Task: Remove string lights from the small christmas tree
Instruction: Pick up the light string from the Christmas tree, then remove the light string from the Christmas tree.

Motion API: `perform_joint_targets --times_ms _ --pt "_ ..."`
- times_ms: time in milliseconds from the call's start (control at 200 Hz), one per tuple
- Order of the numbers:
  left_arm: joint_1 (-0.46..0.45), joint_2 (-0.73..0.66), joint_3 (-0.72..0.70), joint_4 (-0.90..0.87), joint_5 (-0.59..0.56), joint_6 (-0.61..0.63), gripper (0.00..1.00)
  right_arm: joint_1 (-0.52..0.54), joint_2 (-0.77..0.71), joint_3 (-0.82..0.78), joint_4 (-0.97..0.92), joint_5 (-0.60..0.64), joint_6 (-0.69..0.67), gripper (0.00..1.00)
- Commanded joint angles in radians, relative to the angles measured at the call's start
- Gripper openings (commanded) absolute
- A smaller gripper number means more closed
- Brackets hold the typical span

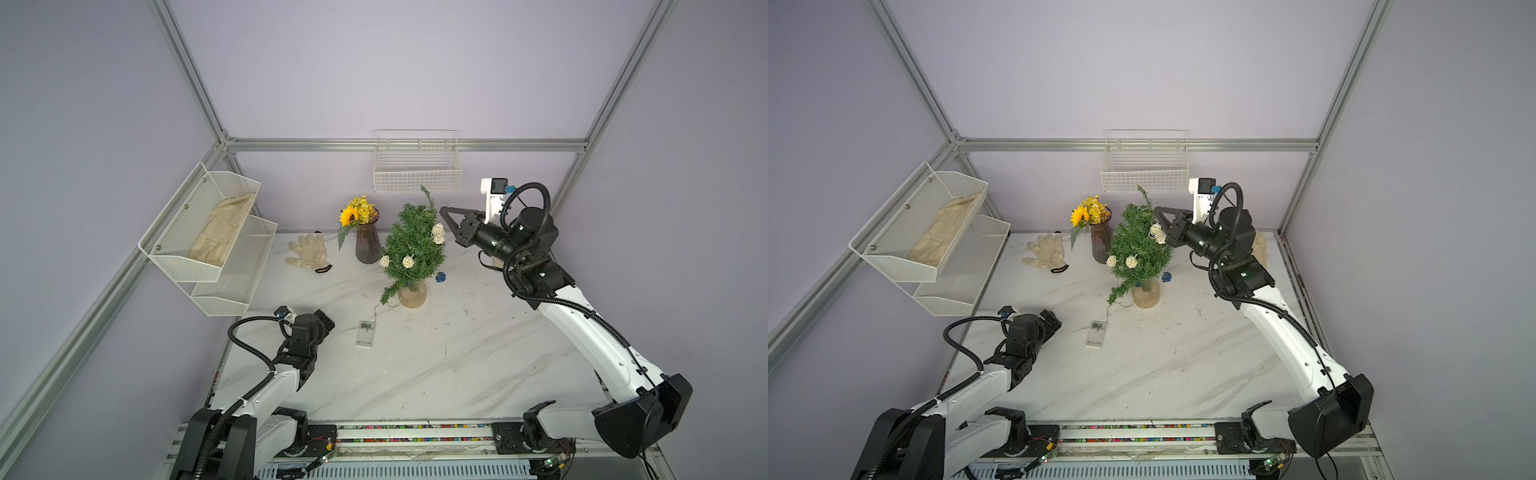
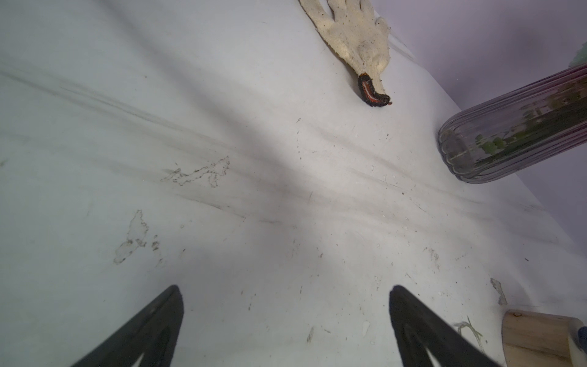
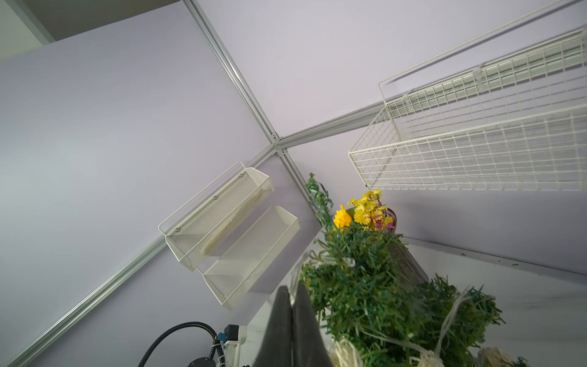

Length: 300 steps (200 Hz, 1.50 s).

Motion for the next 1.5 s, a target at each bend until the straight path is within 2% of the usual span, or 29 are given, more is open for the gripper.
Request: perform_joint_targets --times_ms 0,360,540,715,850,1045,1210,1495 --pt "0.009 0.001 0.054 0.030 0.002 -0.004 1.00 0.023 0.052 0.060 -0.019 -0.027 0.005 0.00" --pt "0.010 0.015 0.058 0.038 0.016 -0.002 1.00 0.124 0.201 0.264 -0.109 -0.011 -0.022 0.00" --pt "0.010 0.013 0.056 0.040 0.015 -0.002 1.00 0.164 0.184 0.241 -0.132 0.004 -0.067 0.00" --pt "0.010 0.023 0.056 0.045 0.021 -0.002 1.00 0.175 0.087 0.123 -0.141 0.008 -0.130 0.00" --pt "0.010 0.028 0.060 0.045 0.025 -0.004 1.00 0.175 -0.021 0.020 -0.150 0.079 -0.155 0.00" --pt "0.009 0.030 0.062 0.042 0.031 -0.004 1.00 0.172 -0.111 -0.042 -0.198 0.218 -0.187 0.00" --pt "0.009 0.026 0.063 0.033 0.024 -0.001 1.00 0.155 -0.196 -0.085 -0.227 0.445 -0.176 0.00" --pt "0.010 0.022 0.064 0.031 0.022 0.001 1.00 0.114 -0.249 -0.083 -0.251 0.479 -0.170 0.00"
